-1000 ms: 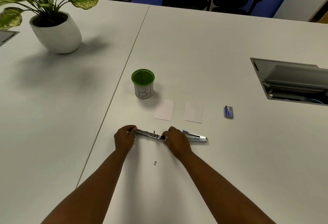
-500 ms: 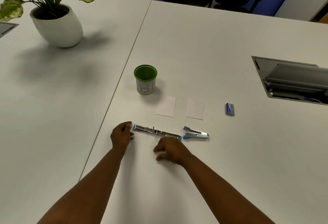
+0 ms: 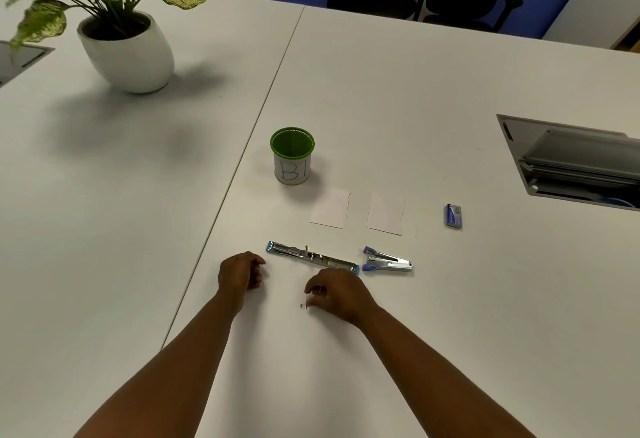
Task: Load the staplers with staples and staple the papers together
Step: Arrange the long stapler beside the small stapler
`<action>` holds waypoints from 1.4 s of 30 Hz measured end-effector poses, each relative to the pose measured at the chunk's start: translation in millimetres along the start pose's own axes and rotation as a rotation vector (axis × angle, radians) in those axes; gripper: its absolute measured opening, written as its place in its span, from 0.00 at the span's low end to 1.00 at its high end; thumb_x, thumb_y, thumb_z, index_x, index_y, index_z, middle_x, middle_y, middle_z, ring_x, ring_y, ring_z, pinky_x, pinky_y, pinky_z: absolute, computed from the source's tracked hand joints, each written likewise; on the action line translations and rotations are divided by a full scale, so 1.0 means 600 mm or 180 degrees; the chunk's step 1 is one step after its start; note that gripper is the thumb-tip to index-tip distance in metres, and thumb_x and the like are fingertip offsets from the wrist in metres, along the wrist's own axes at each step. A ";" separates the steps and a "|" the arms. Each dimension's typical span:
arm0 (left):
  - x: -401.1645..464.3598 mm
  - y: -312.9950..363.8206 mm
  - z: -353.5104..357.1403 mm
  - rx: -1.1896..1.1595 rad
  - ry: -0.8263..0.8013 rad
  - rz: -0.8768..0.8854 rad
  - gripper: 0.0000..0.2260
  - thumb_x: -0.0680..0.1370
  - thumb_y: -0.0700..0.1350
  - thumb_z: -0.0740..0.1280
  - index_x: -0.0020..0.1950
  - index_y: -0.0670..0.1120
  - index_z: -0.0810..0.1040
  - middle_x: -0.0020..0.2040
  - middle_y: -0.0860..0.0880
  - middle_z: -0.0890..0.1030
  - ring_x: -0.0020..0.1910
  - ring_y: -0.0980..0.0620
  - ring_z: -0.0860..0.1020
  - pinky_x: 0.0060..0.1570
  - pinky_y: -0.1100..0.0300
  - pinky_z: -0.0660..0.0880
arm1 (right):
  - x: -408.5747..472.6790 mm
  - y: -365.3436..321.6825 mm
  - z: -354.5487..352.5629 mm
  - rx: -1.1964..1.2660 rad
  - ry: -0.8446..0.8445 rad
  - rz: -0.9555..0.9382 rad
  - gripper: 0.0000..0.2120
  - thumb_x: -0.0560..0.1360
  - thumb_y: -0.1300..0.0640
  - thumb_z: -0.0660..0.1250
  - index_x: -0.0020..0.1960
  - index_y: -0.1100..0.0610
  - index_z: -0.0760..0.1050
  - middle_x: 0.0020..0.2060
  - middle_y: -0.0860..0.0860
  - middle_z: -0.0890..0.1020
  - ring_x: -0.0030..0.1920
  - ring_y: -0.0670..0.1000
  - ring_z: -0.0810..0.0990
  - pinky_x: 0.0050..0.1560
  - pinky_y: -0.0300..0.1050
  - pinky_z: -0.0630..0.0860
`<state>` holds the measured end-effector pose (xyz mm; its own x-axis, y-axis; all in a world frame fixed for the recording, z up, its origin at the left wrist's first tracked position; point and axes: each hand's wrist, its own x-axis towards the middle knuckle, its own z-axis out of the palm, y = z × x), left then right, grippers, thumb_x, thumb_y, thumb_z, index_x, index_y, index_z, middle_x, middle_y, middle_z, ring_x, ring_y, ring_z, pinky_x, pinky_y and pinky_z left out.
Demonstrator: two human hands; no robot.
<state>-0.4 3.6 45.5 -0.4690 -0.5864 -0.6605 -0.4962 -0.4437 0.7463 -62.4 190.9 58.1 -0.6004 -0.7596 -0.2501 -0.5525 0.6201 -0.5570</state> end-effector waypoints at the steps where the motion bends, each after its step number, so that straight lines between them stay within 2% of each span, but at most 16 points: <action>1: -0.004 0.001 0.000 -0.0027 -0.0086 -0.0049 0.10 0.72 0.34 0.60 0.31 0.39 0.75 0.17 0.51 0.71 0.15 0.54 0.69 0.19 0.69 0.68 | -0.002 -0.002 0.000 -0.0002 -0.0042 -0.0032 0.12 0.71 0.51 0.70 0.54 0.52 0.79 0.49 0.51 0.81 0.51 0.50 0.78 0.44 0.39 0.66; 5: -0.016 0.008 0.004 0.0235 -0.0445 -0.0166 0.11 0.74 0.35 0.59 0.34 0.38 0.77 0.24 0.46 0.75 0.19 0.53 0.75 0.22 0.67 0.74 | -0.005 -0.009 0.014 -0.0303 -0.0245 -0.0249 0.10 0.73 0.54 0.67 0.53 0.53 0.79 0.51 0.51 0.80 0.54 0.51 0.76 0.45 0.43 0.67; 9: -0.024 0.014 0.005 0.0543 -0.0903 -0.0381 0.11 0.76 0.37 0.60 0.38 0.37 0.79 0.27 0.46 0.81 0.25 0.52 0.79 0.27 0.65 0.78 | -0.001 -0.006 0.017 -0.0390 0.0011 -0.0210 0.10 0.75 0.56 0.64 0.54 0.54 0.80 0.52 0.52 0.81 0.56 0.53 0.76 0.48 0.44 0.70; 13: -0.033 0.017 0.013 0.0694 -0.1765 -0.0848 0.12 0.79 0.42 0.59 0.46 0.39 0.79 0.37 0.44 0.85 0.36 0.50 0.84 0.37 0.61 0.81 | 0.007 -0.018 0.001 0.0434 0.0749 0.0007 0.08 0.73 0.57 0.67 0.50 0.55 0.82 0.47 0.52 0.83 0.48 0.52 0.79 0.46 0.41 0.69; 15: -0.037 0.018 0.023 0.0518 -0.1915 -0.1013 0.13 0.80 0.44 0.57 0.47 0.38 0.79 0.38 0.44 0.85 0.36 0.50 0.84 0.38 0.60 0.81 | 0.011 -0.029 -0.008 0.0635 0.0776 0.0060 0.08 0.72 0.58 0.68 0.50 0.54 0.82 0.45 0.53 0.83 0.46 0.51 0.79 0.45 0.41 0.68; 18: -0.039 0.020 0.034 0.0261 -0.1888 -0.1052 0.16 0.81 0.45 0.55 0.48 0.38 0.79 0.36 0.44 0.85 0.34 0.50 0.84 0.36 0.59 0.81 | 0.018 -0.033 -0.013 0.0752 0.0588 0.0115 0.12 0.70 0.58 0.69 0.53 0.52 0.81 0.46 0.53 0.83 0.42 0.48 0.74 0.44 0.42 0.69; 22: -0.034 0.023 0.029 0.0233 -0.1702 -0.1041 0.17 0.81 0.45 0.54 0.46 0.37 0.79 0.36 0.42 0.85 0.34 0.49 0.84 0.35 0.60 0.81 | 0.016 -0.022 -0.015 0.0813 0.0974 0.0459 0.08 0.71 0.55 0.69 0.49 0.53 0.83 0.47 0.50 0.84 0.41 0.42 0.73 0.43 0.36 0.64; 25: -0.032 0.026 0.022 0.0301 -0.1481 -0.0928 0.17 0.81 0.44 0.54 0.45 0.36 0.78 0.34 0.43 0.84 0.32 0.50 0.83 0.33 0.61 0.81 | 0.007 -0.010 -0.007 0.0144 0.0498 0.0359 0.08 0.72 0.54 0.67 0.49 0.52 0.83 0.48 0.50 0.84 0.49 0.48 0.79 0.43 0.37 0.66; 27: -0.033 0.028 0.021 0.0344 -0.1400 -0.0870 0.17 0.81 0.44 0.54 0.44 0.37 0.78 0.35 0.43 0.84 0.31 0.50 0.83 0.32 0.61 0.80 | 0.004 -0.003 0.005 -0.0231 0.0143 0.0181 0.10 0.73 0.56 0.64 0.50 0.53 0.82 0.50 0.50 0.84 0.52 0.51 0.79 0.44 0.40 0.70; 29: -0.033 0.029 0.020 0.0352 -0.1374 -0.0835 0.17 0.81 0.44 0.54 0.44 0.37 0.78 0.36 0.43 0.83 0.30 0.51 0.83 0.32 0.61 0.80 | 0.003 0.000 0.019 -0.0563 0.0040 0.0011 0.12 0.73 0.57 0.61 0.49 0.53 0.82 0.49 0.52 0.83 0.52 0.54 0.78 0.43 0.42 0.69; 31: -0.032 0.031 0.019 0.0335 -0.1354 -0.0813 0.17 0.81 0.44 0.54 0.43 0.37 0.78 0.34 0.44 0.84 0.31 0.51 0.83 0.33 0.61 0.80 | 0.004 0.001 0.027 -0.0848 0.0044 -0.0171 0.11 0.73 0.58 0.60 0.47 0.55 0.81 0.46 0.54 0.82 0.49 0.56 0.78 0.38 0.42 0.66; 33: -0.031 0.031 0.018 0.0319 -0.1323 -0.0811 0.17 0.81 0.44 0.54 0.44 0.37 0.78 0.33 0.44 0.84 0.31 0.51 0.83 0.33 0.61 0.80 | 0.005 0.001 0.029 -0.1124 0.0054 -0.0373 0.09 0.71 0.59 0.62 0.38 0.56 0.80 0.38 0.55 0.82 0.41 0.58 0.79 0.29 0.37 0.56; 35: -0.031 0.031 0.018 0.0301 -0.1293 -0.0800 0.17 0.81 0.44 0.54 0.44 0.37 0.78 0.34 0.43 0.84 0.31 0.50 0.83 0.32 0.61 0.80 | 0.003 -0.006 0.026 -0.1591 -0.0264 -0.0325 0.06 0.63 0.58 0.70 0.28 0.55 0.77 0.27 0.51 0.79 0.29 0.54 0.79 0.27 0.34 0.49; 37: -0.032 0.031 0.019 0.0311 -0.1278 -0.0798 0.17 0.81 0.44 0.54 0.44 0.37 0.78 0.36 0.42 0.83 0.31 0.50 0.83 0.32 0.61 0.80 | 0.012 -0.006 0.031 -0.1834 -0.0260 -0.0257 0.12 0.51 0.55 0.76 0.21 0.53 0.72 0.20 0.47 0.74 0.20 0.48 0.74 0.26 0.33 0.50; 39: -0.032 0.029 0.021 0.0322 -0.1282 -0.0813 0.17 0.81 0.44 0.54 0.44 0.37 0.78 0.37 0.42 0.83 0.32 0.50 0.83 0.32 0.61 0.80 | 0.014 -0.011 0.031 -0.1882 -0.0157 -0.0305 0.16 0.46 0.53 0.78 0.20 0.53 0.70 0.19 0.47 0.72 0.19 0.46 0.71 0.26 0.35 0.50; 42: -0.031 0.028 0.022 0.0339 -0.1303 -0.0840 0.17 0.81 0.44 0.54 0.45 0.37 0.78 0.35 0.43 0.84 0.32 0.49 0.83 0.33 0.60 0.80 | 0.012 -0.016 0.032 -0.1967 -0.0205 -0.0332 0.17 0.43 0.51 0.78 0.21 0.53 0.70 0.20 0.48 0.73 0.20 0.46 0.72 0.26 0.36 0.50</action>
<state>-9.8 16.3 69.4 -0.5551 -0.1396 -0.8200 -0.6985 -0.4569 0.5507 -50.5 175.8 46.5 -0.5000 -0.8205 -0.2770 -0.8499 0.5264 -0.0252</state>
